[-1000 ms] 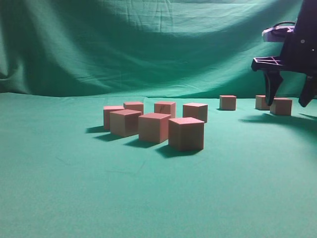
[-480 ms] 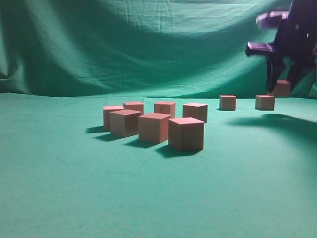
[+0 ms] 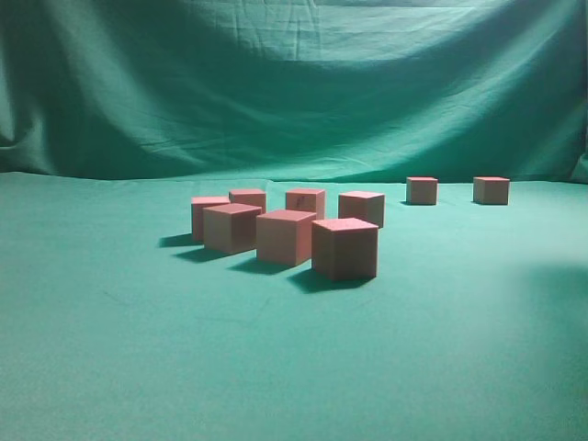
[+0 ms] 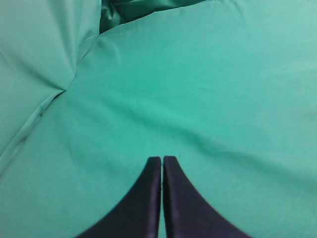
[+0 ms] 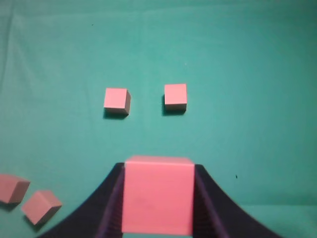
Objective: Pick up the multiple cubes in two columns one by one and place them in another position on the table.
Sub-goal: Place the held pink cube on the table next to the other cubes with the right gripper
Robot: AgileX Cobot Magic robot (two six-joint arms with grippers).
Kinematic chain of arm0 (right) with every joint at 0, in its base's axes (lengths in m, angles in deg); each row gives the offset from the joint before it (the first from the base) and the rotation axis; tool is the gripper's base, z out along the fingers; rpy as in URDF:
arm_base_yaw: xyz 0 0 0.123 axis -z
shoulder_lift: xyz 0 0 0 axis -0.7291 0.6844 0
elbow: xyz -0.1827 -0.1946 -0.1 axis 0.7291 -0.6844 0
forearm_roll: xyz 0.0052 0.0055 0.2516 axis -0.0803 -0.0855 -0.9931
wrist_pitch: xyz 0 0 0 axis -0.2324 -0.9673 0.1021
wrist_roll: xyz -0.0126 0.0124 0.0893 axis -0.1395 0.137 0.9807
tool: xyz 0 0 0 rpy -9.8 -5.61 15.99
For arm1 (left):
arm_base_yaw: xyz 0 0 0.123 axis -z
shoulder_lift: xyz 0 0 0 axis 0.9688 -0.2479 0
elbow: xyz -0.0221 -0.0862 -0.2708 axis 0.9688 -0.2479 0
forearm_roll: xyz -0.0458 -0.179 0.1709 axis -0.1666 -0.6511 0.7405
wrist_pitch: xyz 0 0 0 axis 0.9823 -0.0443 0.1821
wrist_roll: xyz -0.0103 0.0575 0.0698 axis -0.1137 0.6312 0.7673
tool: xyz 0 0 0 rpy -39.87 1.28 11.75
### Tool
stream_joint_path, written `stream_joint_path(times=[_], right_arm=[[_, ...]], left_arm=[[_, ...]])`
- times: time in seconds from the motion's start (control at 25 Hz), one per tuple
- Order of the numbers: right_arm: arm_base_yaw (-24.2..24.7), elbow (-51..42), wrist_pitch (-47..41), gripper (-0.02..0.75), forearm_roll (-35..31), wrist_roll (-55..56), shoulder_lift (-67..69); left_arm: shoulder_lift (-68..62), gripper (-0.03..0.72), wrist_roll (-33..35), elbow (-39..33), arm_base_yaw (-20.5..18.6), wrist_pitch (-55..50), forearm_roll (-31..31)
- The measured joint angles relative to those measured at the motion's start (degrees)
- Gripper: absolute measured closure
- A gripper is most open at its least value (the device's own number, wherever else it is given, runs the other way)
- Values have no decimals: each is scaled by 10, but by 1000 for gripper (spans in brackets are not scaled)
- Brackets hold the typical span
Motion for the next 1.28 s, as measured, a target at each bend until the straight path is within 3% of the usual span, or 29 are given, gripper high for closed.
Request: stream_joint_path(times=[0.2,0.32,0.6,0.68,0.92,1.08,1.28], right_arm=[[0,-32,-39,481,-16,-22,-94],[0,-98,-34,481,-52,-45,-165],[-1,-278,-8,481,-249,-211,-285],[-15,-311,-3,481,-279,-249,-296],[-152,-354,14,481,-276,-306,-289],[-268,-356,54,481,-214,-315,-257],[-364,-356,95,481,-129,-358,-191]], left_arm=[[0,688,0,0,0,0,0],[0,688,0,0,0,0,0],[0,688,0,0,0,0,0],[0,688,0,0,0,0,0],[0,688,0,0,0,0,0],[0,688,0,0,0,0,0],[0,688,0,0,0,0,0]])
